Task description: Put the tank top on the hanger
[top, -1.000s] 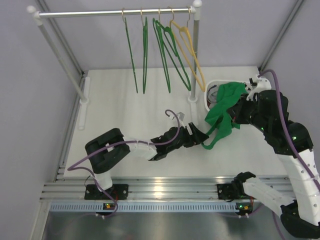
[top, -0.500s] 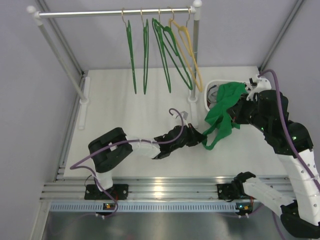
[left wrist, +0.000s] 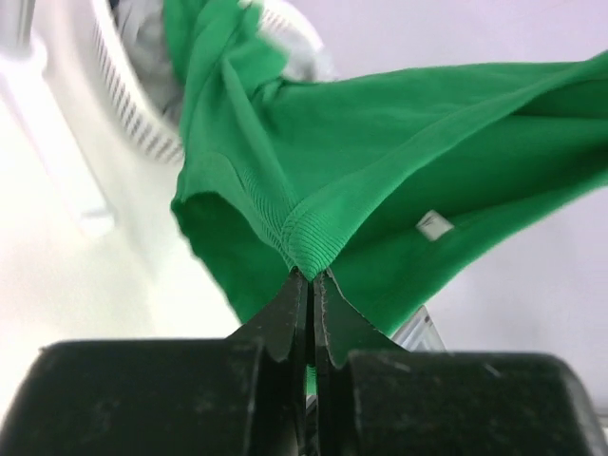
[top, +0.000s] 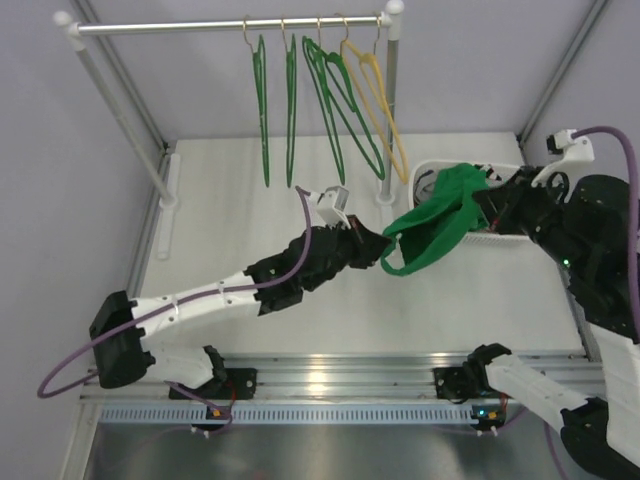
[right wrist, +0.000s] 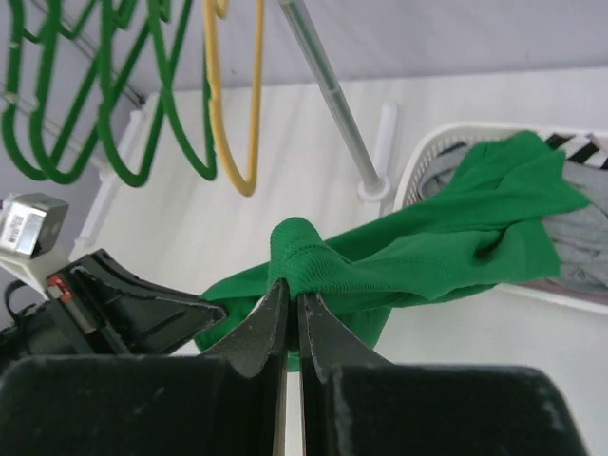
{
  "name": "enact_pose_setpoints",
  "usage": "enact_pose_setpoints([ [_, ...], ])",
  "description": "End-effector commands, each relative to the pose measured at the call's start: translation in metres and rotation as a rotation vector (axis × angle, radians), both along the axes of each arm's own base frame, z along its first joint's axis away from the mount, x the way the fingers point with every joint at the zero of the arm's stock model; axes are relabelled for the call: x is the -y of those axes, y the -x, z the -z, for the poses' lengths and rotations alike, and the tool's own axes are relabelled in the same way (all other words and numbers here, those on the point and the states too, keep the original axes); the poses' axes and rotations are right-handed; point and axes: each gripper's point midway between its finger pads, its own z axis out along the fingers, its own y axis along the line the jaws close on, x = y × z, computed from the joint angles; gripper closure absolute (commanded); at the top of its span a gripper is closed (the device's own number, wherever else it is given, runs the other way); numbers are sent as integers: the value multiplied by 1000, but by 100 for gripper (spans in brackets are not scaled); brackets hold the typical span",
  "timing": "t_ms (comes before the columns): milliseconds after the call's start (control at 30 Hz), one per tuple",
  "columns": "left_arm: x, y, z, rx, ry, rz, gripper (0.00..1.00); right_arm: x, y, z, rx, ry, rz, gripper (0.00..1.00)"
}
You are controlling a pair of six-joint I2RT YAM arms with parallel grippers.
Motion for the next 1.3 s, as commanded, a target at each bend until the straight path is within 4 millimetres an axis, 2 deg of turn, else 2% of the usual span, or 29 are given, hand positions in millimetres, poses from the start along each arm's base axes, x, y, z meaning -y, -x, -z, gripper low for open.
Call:
enact_pose_setpoints([
  [0, -22, 7, -56, 151, -62, 2, 100, -4, 11, -55, 162, -40, -54, 100],
  [33, -26, 11, -86, 189, -24, 4, 100, -8, 14, -61, 180, -49, -83, 100],
  [67, -31, 13, -86, 188, -59, 11, 100, -9, 15, -68, 196, -56, -91, 100],
  [100, -33, 15, -97, 212, -62, 15, 100, -10, 19, -81, 228, -68, -103, 100],
  [133, -37, 16, -117, 235, -37, 14, 100, -13, 22, -88, 245, -81, -125, 100],
  [200, -45, 20, -135, 263, -40, 22, 100, -15, 27, -106, 286, -99, -144, 100],
  [233, -49, 23, -153, 282, -14, 22, 100, -16, 29, -112, 300, -108, -158, 100],
  [300, -56, 27, -169, 310, -10, 28, 100, -17, 32, -129, 333, -121, -165, 100],
  [333, -62, 29, -187, 329, 16, 24, 100, -18, 35, -134, 343, -128, -177, 100],
  [367, -66, 31, -196, 341, 23, 22, 100, -19, 37, -145, 365, -139, -183, 100],
  [467, -84, 34, -222, 378, 37, -8, 100, -28, 40, -159, 393, -172, -233, 100],
  [600, -112, 36, -247, 421, 41, -64, 100, -41, 37, -163, 385, -208, -292, 100],
  [633, -123, 39, -258, 437, 59, -83, 100, -45, 38, -164, 380, -219, -312, 100],
  [733, -141, 37, -267, 453, 40, -129, 100, -56, 32, -160, 351, -239, -352, 100],
  [833, -152, 36, -261, 439, 7, -155, 100, -71, 23, -148, 303, -265, -403, 100],
  [867, -152, 36, -254, 422, -15, -158, 100, -75, 17, -135, 267, -267, -411, 100],
  [933, -155, 32, -238, 394, -53, -177, 100, -83, 14, -124, 235, -281, -442, 100],
  [967, -155, 31, -230, 379, -73, -181, 100, -88, 8, -103, 184, -275, -446, 100],
  [1033, -155, 30, -203, 330, -116, -180, 100, -94, 4, -81, 134, -278, -458, 100],
  [1067, -155, 31, -193, 303, -115, -180, 100, -97, 1, -52, 71, -268, -455, 100],
  [1100, -151, 29, -167, 272, -160, -174, 100, -99, 0, -38, 42, -266, -449, 100],
  [1133, -155, 31, -158, 256, -161, -177, 100, -100, 0, -24, 19, -264, -442, 100],
  [1167, -156, 31, -146, 223, -162, -187, 100, -102, -1, 5, -32, -253, -432, 100],
  [1200, -154, 30, -117, 189, -210, -184, 100, -103, -2, 20, -60, -249, -420, 100],
  [1233, -159, 33, -106, 169, -219, -189, 100, -103, -1, 35, -87, -244, -411, 100],
  [1267, -161, 32, -94, 134, -218, -207, 100, -102, -2, 63, -137, -231, -395, 100],
])
